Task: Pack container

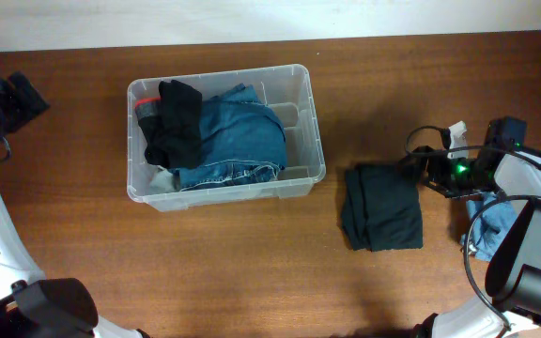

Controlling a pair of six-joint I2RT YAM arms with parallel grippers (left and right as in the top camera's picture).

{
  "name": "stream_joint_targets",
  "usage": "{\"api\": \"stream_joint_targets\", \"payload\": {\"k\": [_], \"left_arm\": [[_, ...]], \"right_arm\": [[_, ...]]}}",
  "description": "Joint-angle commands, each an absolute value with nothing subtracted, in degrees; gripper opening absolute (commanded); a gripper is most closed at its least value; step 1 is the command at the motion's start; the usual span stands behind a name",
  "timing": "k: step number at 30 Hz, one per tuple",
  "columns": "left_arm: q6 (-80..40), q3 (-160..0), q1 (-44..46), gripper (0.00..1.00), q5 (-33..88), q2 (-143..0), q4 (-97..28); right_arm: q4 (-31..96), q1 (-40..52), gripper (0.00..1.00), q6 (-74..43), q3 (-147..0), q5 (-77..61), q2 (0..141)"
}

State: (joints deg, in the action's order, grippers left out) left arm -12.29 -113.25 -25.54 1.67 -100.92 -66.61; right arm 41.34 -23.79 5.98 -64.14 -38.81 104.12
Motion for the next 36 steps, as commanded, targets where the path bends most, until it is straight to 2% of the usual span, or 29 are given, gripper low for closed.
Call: {"api": "stream_joint_targets", "payload": {"k": [1, 9, 18, 26, 34, 35, 36], "left_arm": [[-12.8, -113.95, -25.67, 0.99, 1.72, -100.12, -66.52], [-12.8, -113.95, -25.67, 0.99, 1.72, -100.12, -66.52], [-12.8, -113.95, -25.67, 1.0, 1.72, -100.12, -66.52], [-12.8, -113.93, -25.67, 1.0, 1.72, -100.12, -66.52], [-12.8, -113.95, -25.67, 0.99, 1.72, -100.12, -66.52], [-12.8, -113.95, -25.67, 0.99, 1.72, -100.12, -66.52], [-12.8, -113.95, -25.67, 0.99, 1.72, -100.12, -66.52]], "right_arm": [[41.32, -23.64, 1.0, 7.09, -64.82, -30.74, 104.6], [40.86, -22.37, 0.99, 8.27, -62.92, -28.86, 106.85], [41.17, -13.96, 1.0, 10.37, -59.46, -33.36, 109.62], [50.04, -9.02, 0.93, 13.5, -59.35, -34.04, 109.62], [50.33, -9.06, 0.89, 12.4, -59.07, -33.87, 109.62], [49.98, -9.06, 0.87, 12.43, -59.05, -33.85, 109.62], [49.65, -9.06, 0.75, 12.4, -59.05, -33.85, 109.62]]}}
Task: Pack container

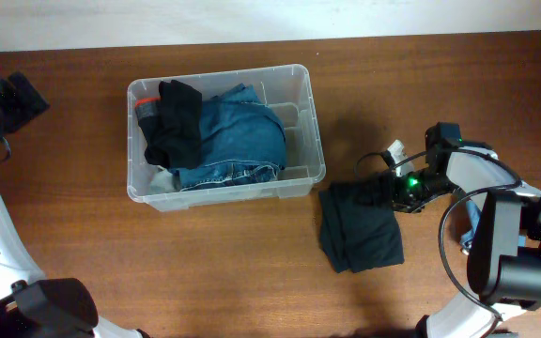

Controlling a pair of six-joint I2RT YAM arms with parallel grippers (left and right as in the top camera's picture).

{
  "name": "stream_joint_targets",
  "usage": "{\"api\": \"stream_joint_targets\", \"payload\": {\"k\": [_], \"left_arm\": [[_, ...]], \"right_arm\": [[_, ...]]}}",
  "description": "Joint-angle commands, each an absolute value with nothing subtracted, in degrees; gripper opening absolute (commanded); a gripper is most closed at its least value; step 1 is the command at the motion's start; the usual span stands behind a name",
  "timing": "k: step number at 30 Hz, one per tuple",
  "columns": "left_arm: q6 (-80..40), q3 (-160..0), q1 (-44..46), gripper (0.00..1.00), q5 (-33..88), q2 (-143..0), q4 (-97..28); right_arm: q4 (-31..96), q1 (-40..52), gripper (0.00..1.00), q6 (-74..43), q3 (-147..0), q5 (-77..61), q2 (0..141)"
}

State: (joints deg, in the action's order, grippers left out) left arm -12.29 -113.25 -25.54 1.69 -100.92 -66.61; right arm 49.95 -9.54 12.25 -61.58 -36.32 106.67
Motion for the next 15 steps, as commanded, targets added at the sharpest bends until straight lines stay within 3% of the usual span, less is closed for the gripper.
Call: {"api": "stream_joint_targets", "payload": {"k": [1, 3, 10, 15], "left_arm": [[-12.8, -113.95, -25.67, 0.99, 1.72, -100.12, -66.52], [-12.8, -113.95, -25.67, 0.99, 1.72, -100.09, -66.52], [-12.8, -113.95, -25.67, 0.99, 1.72, -100.12, -66.52], [-12.8, -113.95, -25.67, 0.99, 1.72, -100.12, -66.52]], "right_arm": [[49.54, -9.06, 0.66, 12.43, -59.05, -33.87, 109.62], [48.84, -9.06, 0.47, 12.4, -59.05, -33.85, 109.62], [45.47, -9.13, 0.43, 10.44, -59.05, -33.85, 109.62], [38.09, -11.11, 0.37, -6.37, -59.05, -35.73, 109.62]]}}
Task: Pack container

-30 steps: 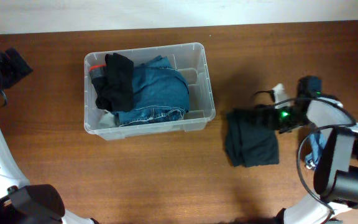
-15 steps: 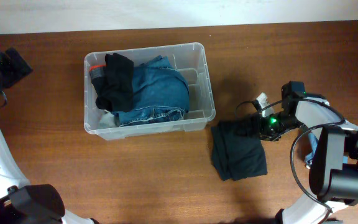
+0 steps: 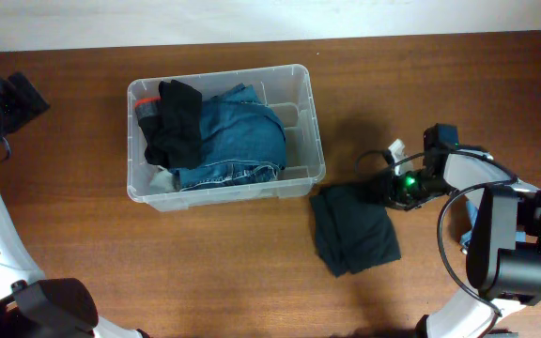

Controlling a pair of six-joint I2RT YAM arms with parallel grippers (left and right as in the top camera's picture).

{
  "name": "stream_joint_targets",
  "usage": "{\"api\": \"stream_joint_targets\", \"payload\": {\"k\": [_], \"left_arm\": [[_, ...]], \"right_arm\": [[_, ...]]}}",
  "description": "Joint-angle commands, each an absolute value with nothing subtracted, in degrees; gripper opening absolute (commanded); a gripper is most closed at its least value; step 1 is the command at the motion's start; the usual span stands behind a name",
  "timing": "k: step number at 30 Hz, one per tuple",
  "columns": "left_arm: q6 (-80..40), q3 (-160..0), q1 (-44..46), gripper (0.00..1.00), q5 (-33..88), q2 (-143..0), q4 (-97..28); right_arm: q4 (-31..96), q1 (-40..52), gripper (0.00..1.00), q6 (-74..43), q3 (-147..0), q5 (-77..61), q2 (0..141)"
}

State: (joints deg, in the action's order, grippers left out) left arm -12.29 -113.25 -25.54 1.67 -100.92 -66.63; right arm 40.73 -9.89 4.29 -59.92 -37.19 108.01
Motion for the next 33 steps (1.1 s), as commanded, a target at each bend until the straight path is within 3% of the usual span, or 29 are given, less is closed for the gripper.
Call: {"api": "stream_joint_targets", "payload": {"k": [1, 5, 9, 10, 12, 13, 14, 18, 24, 33], "left_arm": [[-12.8, -113.95, -25.67, 0.99, 1.72, -100.12, -66.52], [-12.8, -113.95, -25.67, 0.99, 1.72, -100.12, -66.52], [-12.8, -113.95, -25.67, 0.99, 1.72, -100.12, -66.52], [-12.8, -113.95, -25.67, 0.99, 1.72, -100.12, -66.52], [-12.8, -113.95, -25.67, 0.99, 1.72, -100.12, -66.52], [-12.8, -113.95, -25.67, 1.0, 1.72, -100.12, -66.52], [-12.8, -113.93, -25.67, 0.99, 1.72, -100.12, -66.52], [-12.8, -113.95, -25.67, 0.99, 1.72, -100.12, -66.52], [-12.8, -113.95, -25.67, 1.0, 1.72, -100.12, -66.52], [-12.8, -113.95, -25.67, 0.99, 1.72, -100.12, -66.52]], "right_arm": [[36.4, -12.01, 0.35, -9.39, -59.05, -38.11, 109.62], [32.05, -15.33, 0.29, -17.26, -59.05, -44.6, 109.62], [28.6, -19.4, 0.32, -21.52, -59.05, -44.45, 109.62], [28.14, -20.12, 0.38, -21.47, -59.05, -44.66, 109.62], [28.86, -20.71, 0.58, -19.05, -59.05, -44.6, 109.62], [30.13, -20.64, 0.73, -16.49, -59.05, -44.1, 109.62], [31.83, -20.51, 0.81, -15.44, -59.05, -42.3, 109.62], [38.17, -19.11, 0.93, -14.98, -58.94, -30.2, 109.67], [36.75, -15.64, 0.94, -12.21, -53.32, -28.64, 109.67], [26.11, -14.63, 0.84, -4.19, -43.22, -40.38, 109.67]]}}
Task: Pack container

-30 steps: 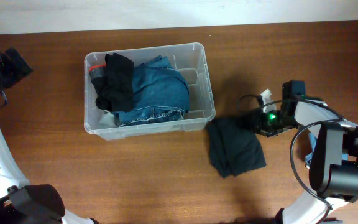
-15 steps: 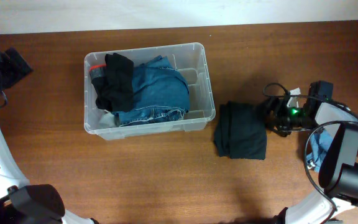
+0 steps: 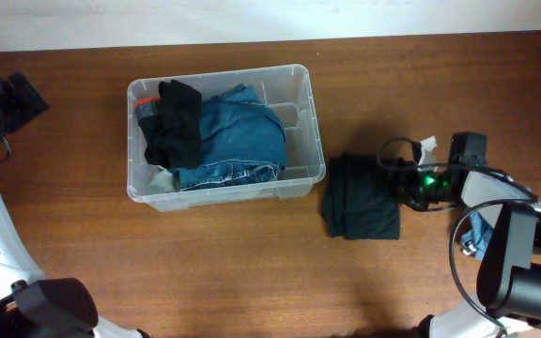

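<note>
The clear plastic bin (image 3: 306, 113) stands left of centre, holding folded blue jeans (image 3: 238, 141), a black garment (image 3: 177, 117) and a bit of something red at its far left corner. A dark folded garment (image 3: 360, 208) lies flat on the table just right of the bin's near right corner. My right gripper (image 3: 398, 182) sits at that garment's upper right edge and seems shut on it, though the fingers are too small to see clearly. At the far left edge, well away from the bin, is my left gripper (image 3: 22, 97); its jaws are not discernible.
A light blue cloth (image 3: 482, 230) lies at the right edge beneath the right arm. Black cables and a white tag (image 3: 427, 145) trail from the right wrist. The wooden table (image 3: 252, 272) shows bare boards in front of the bin.
The right gripper has drawn back to the right and slightly up. The dark garment came with it, now squared up and lying higher, beside the bin's corner. The left arm is unchanged.
The dark garment first lay well right of the bin with the right gripper at its upper right corner. It then stood closer to the bin and skewed, then closer still. Now it lies straightened beside the bin's near right corner. The bin's contents stayed the same.
</note>
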Controlling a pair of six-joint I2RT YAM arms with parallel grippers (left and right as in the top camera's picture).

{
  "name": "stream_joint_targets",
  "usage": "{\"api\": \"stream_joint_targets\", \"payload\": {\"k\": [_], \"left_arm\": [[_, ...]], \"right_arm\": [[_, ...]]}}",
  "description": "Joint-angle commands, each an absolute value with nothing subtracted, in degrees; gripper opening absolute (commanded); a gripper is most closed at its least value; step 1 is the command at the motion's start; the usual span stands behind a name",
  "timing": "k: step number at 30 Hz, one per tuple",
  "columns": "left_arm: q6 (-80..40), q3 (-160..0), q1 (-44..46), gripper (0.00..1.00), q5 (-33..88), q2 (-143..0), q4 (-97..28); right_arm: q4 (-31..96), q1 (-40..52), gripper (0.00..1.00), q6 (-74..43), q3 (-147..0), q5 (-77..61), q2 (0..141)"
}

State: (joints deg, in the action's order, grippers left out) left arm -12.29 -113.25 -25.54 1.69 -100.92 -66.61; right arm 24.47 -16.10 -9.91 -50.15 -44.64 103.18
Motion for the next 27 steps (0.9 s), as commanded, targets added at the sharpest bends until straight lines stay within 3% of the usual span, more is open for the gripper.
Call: {"api": "stream_joint_targets", "payload": {"k": [1, 5, 8, 17, 23, 24, 27], "left_arm": [[-12.8, -113.95, -25.67, 0.99, 1.72, -100.12, -66.52], [-12.8, -113.95, -25.67, 0.99, 1.72, -100.12, -66.52], [-12.8, -113.95, -25.67, 1.0, 1.72, -100.12, -66.52], [-12.8, -113.95, -25.67, 1.0, 1.72, -100.12, -66.52], [-12.8, -113.95, -25.67, 1.0, 1.72, -100.12, -66.52], [-12.8, -113.95, -25.67, 0.99, 1.72, -100.12, -66.52], [-12.8, -113.95, -25.67, 1.0, 1.72, -100.12, -66.52]], "right_arm": [[26.15, -14.63, 0.84, -3.16, -43.09, -40.82, 109.67], [26.09, -14.66, 0.73, -2.35, -43.03, -40.95, 109.67], [26.11, -14.63, 0.49, -6.28, -43.03, -35.9, 109.67], [22.48, -14.74, 0.29, -9.54, -43.07, -33.82, 109.67], [22.87, -15.97, 0.11, -9.93, -46.15, -38.06, 109.54], [24.6, -16.53, 0.05, -9.96, -47.99, -39.77, 109.43], [28.75, -17.45, 0.04, -9.93, -52.73, -44.42, 108.66]]}}
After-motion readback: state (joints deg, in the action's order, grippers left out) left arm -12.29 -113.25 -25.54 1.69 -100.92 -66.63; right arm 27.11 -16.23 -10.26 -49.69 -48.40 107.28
